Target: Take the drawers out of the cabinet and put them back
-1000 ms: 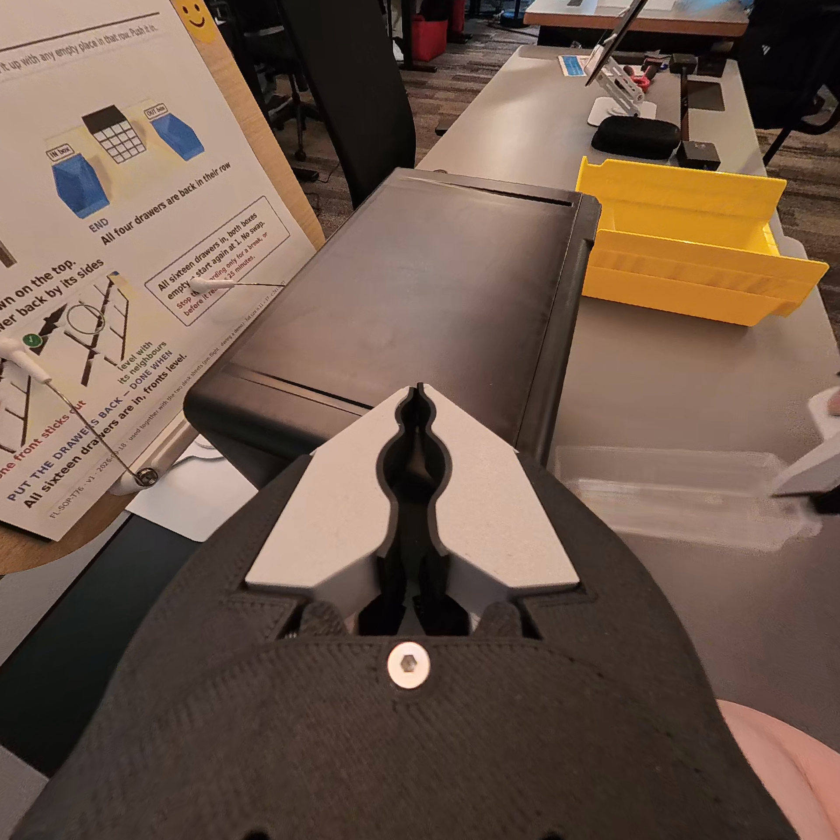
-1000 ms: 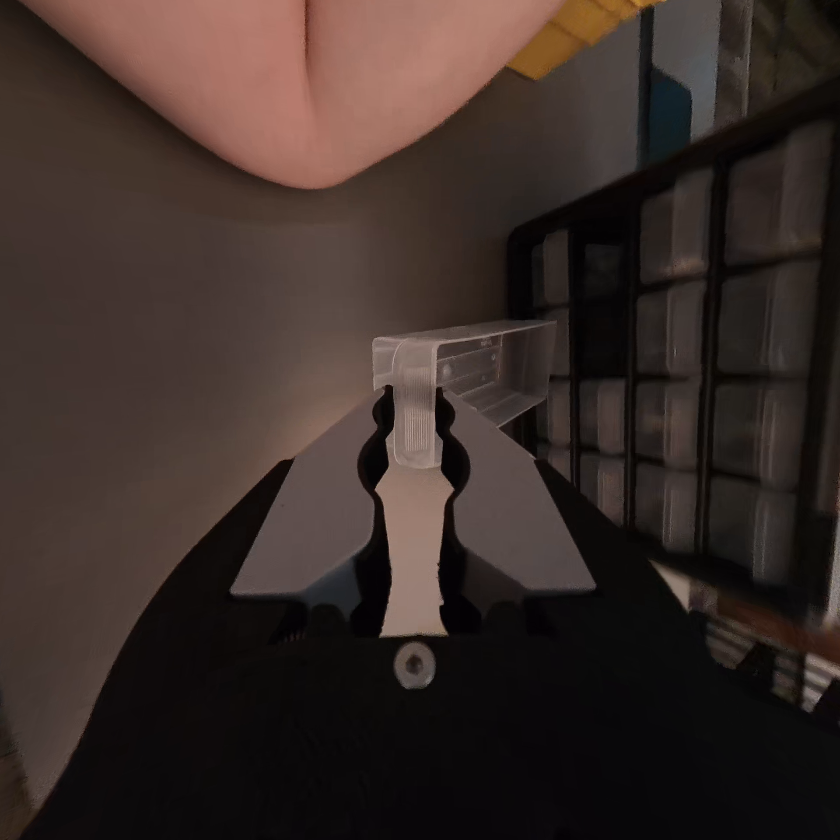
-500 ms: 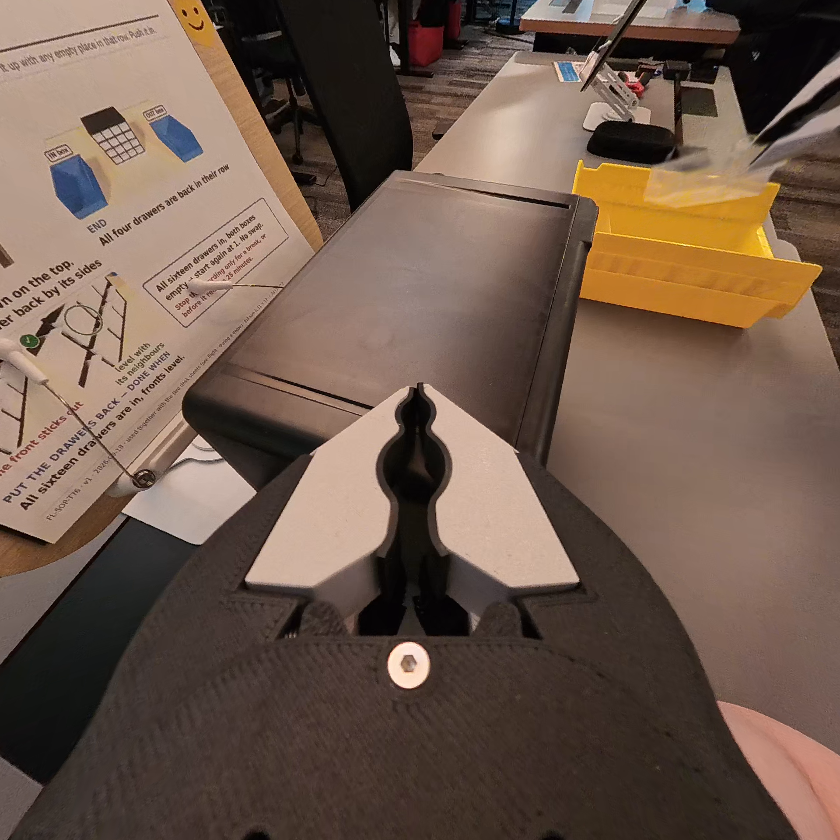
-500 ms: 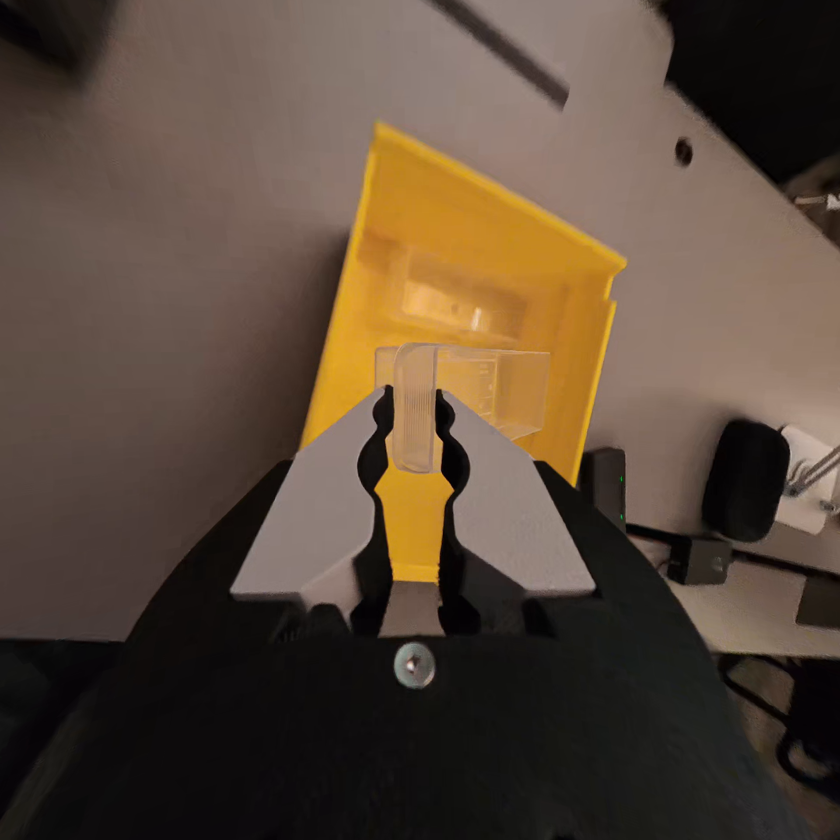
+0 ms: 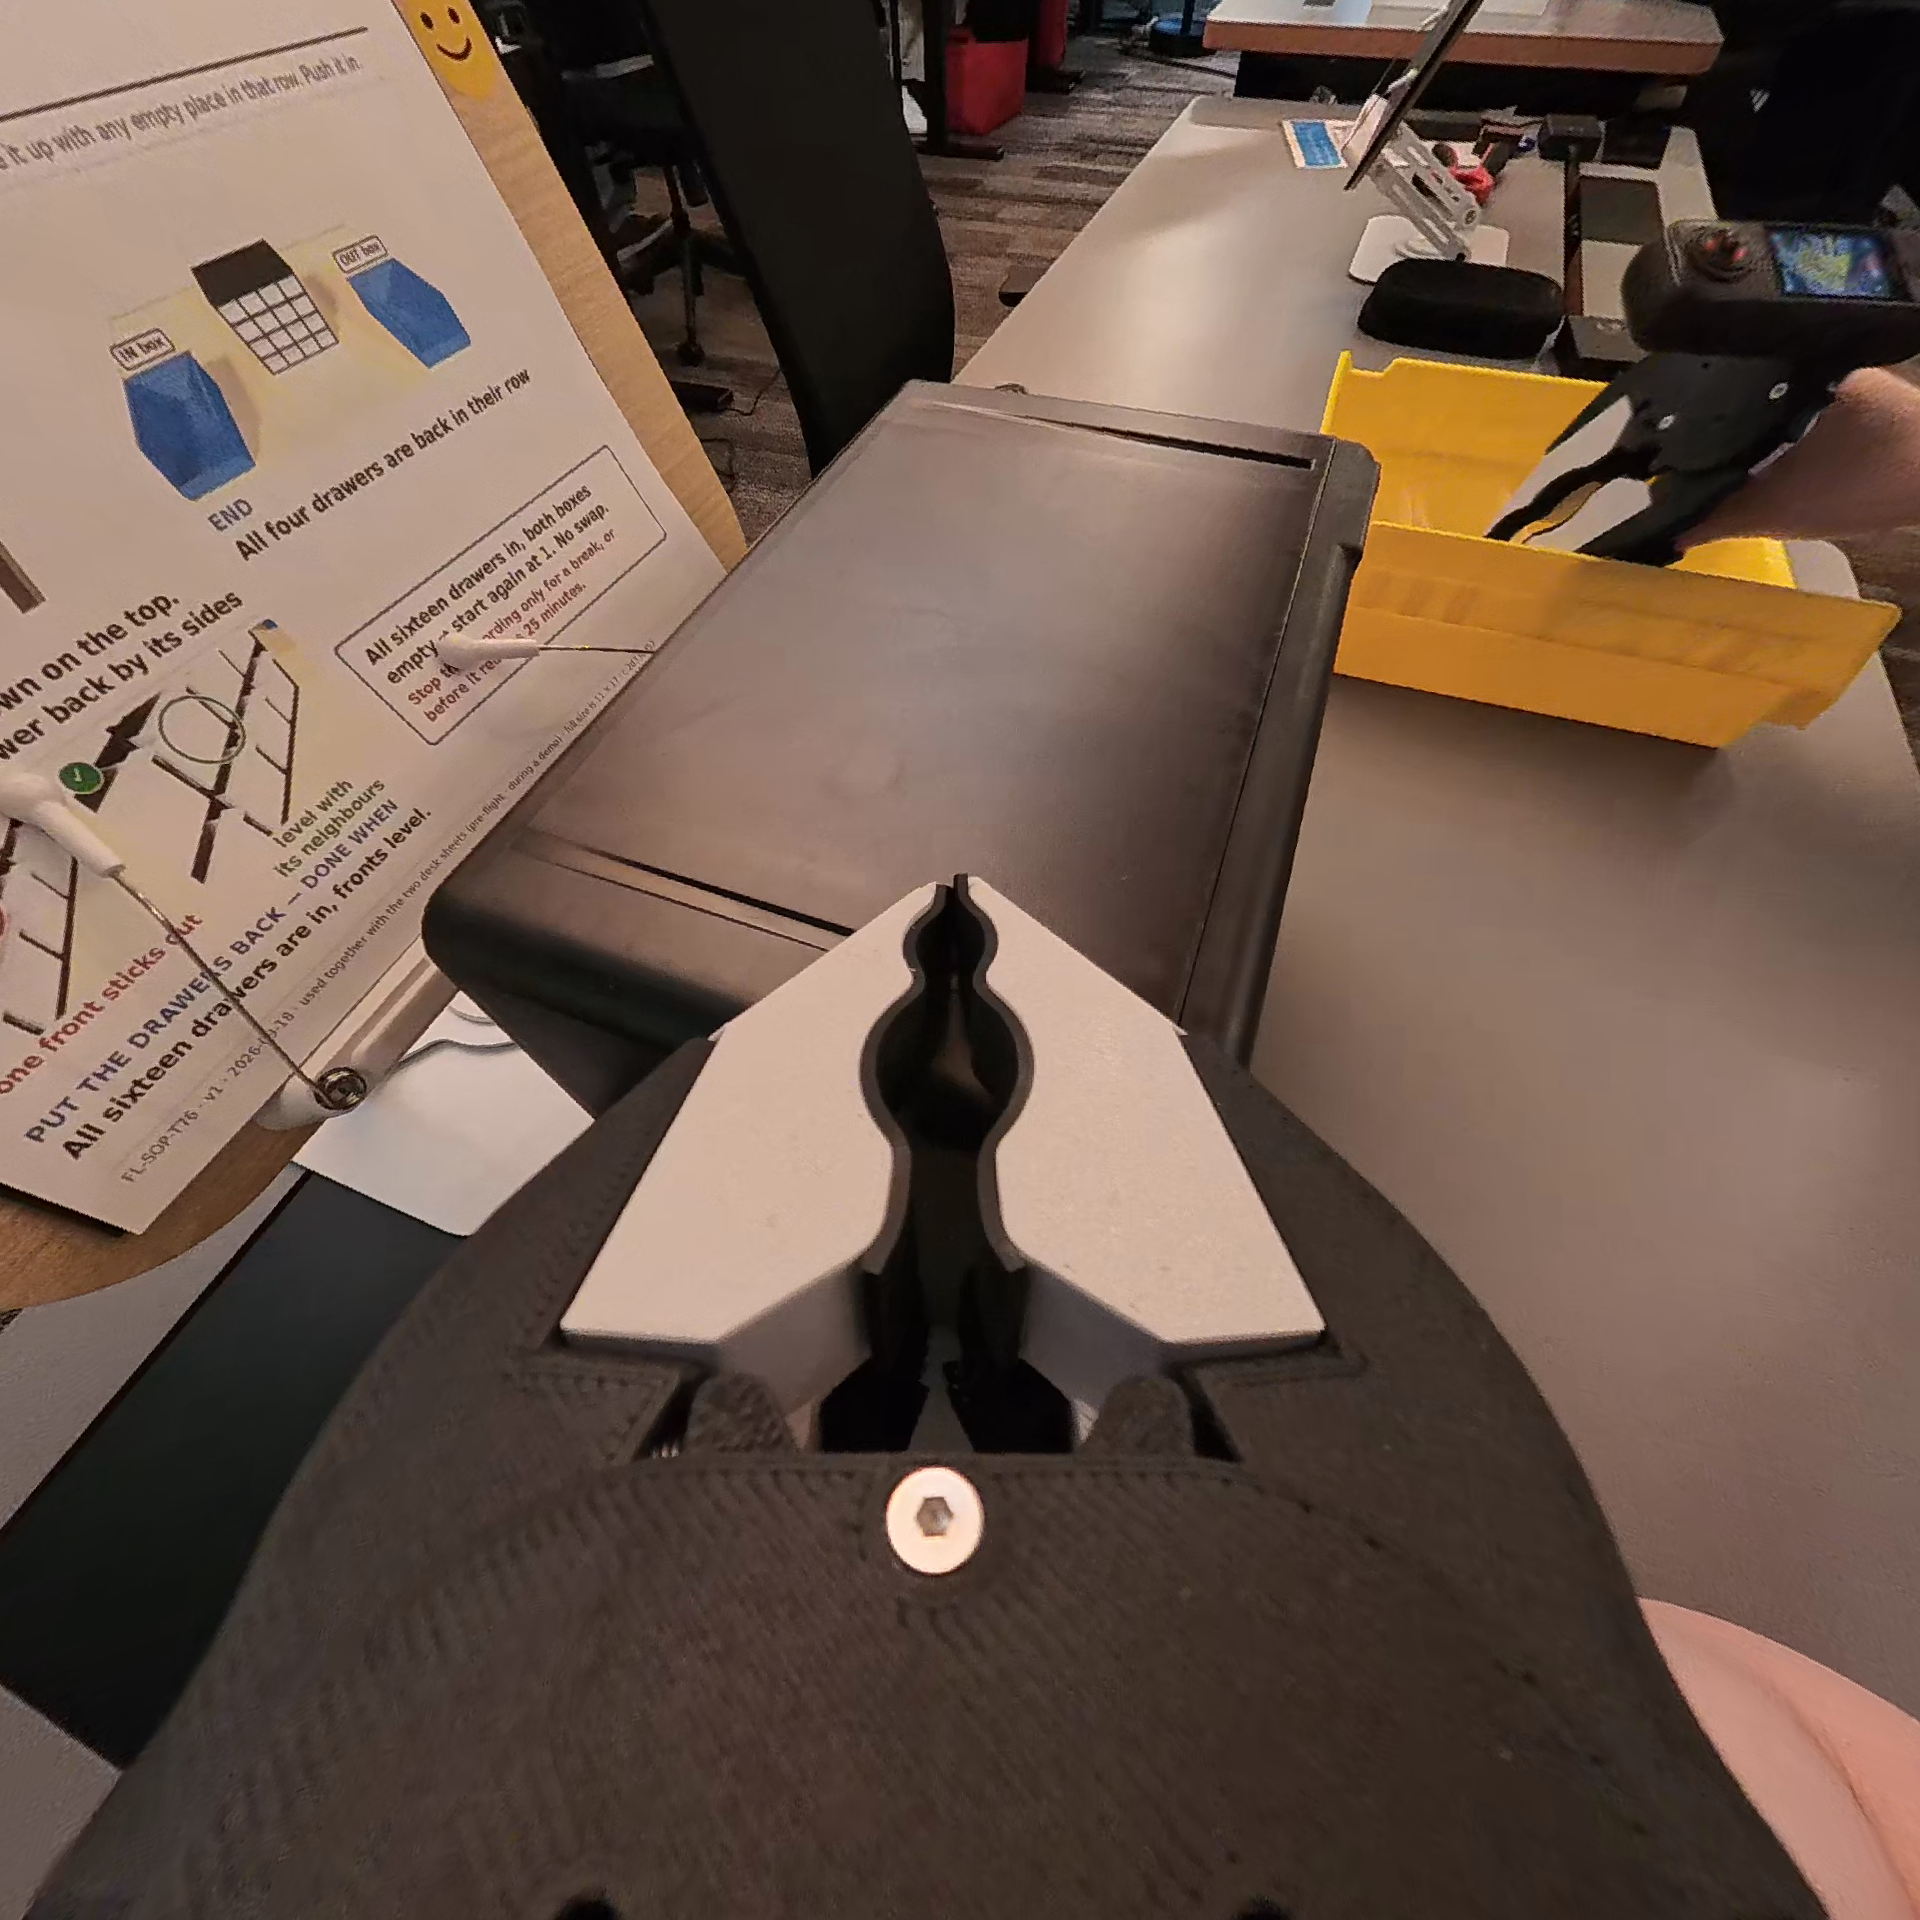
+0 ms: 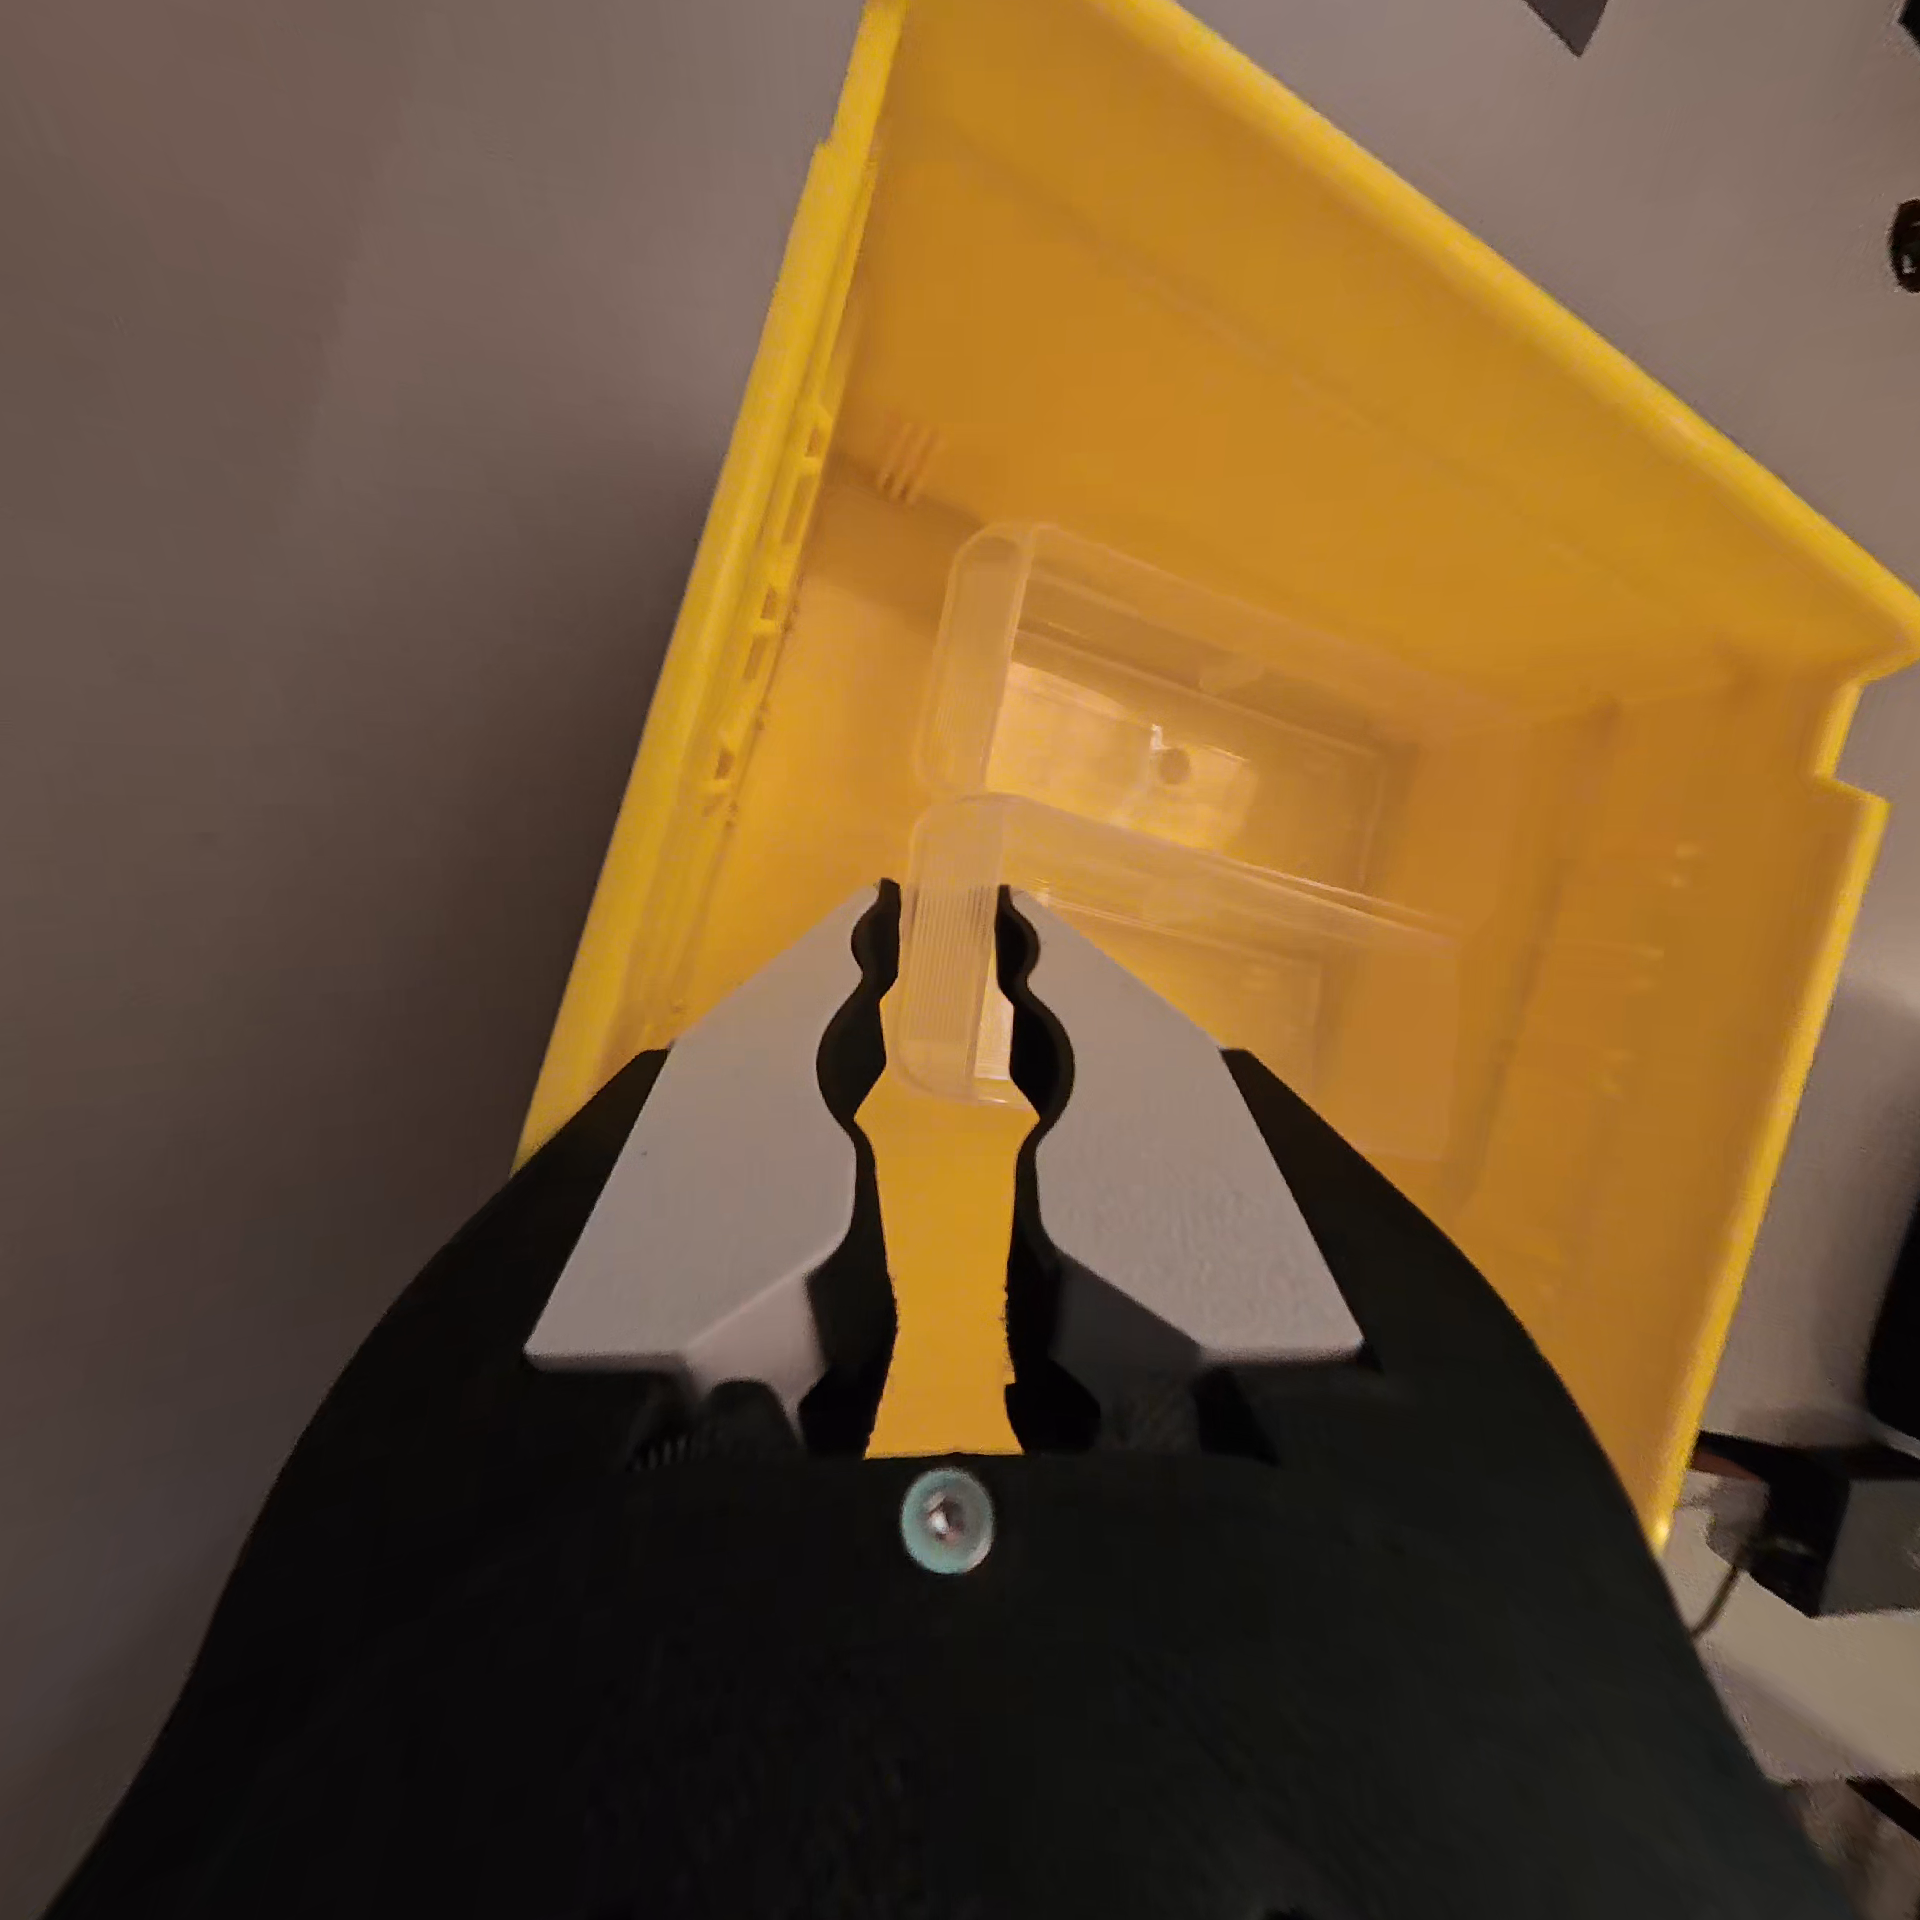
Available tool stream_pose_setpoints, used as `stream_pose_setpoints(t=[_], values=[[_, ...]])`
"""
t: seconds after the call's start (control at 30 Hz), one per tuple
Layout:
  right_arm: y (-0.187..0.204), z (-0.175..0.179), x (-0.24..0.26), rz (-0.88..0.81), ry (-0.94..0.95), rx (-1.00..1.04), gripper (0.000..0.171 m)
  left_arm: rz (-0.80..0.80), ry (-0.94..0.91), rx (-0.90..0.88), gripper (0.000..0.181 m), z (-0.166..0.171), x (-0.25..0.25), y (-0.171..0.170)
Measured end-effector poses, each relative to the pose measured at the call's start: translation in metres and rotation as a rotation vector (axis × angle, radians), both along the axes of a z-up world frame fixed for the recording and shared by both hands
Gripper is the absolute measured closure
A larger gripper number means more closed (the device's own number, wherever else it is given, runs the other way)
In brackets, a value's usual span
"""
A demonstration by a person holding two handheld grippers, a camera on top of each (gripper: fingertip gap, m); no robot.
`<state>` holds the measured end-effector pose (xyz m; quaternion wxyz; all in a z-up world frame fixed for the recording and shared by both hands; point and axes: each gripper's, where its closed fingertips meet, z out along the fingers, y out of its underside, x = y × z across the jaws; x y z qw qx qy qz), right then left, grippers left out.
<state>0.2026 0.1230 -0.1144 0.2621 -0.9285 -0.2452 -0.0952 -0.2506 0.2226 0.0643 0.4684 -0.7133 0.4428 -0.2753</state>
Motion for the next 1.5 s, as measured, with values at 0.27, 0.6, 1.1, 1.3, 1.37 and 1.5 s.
stream_pose_setpoints(t=[0.27, 0.6, 1.1, 1.3, 1.37, 1.5], values=[[0.017, 0.056, -0.003, 0.034, 0.023, 0.269, 0.142, -0.003, -0.005, -0.004, 0.181, 0.0, 0.0, 0.0], [0.002, 0.124, -0.268, 0.742, -0.233, 0.876, 0.129, -0.001, -0.003, -0.004, 0.181, 0.0, 0.0, 0.0], [0.062, 0.061, -0.355, 0.862, -0.763, 1.102, 0.163, -0.01, -0.013, -0.008, 0.181, 0.0, 0.0, 0.0], [0.037, 0.062, -0.355, 0.899, -0.729, 1.041, 0.161, -0.008, -0.009, -0.004, 0.181, 0.0, 0.0, 0.0], [0.024, 0.061, -0.356, 0.914, -0.678, 0.989, 0.16, -0.009, -0.011, -0.005, 0.181, 0.0, 0.0, 0.0], [0.028, 0.06, -0.354, 0.919, -0.572, 0.874, 0.137, -0.009, -0.015, -0.008, 0.181, 0.0, 0.0, 0.0]])
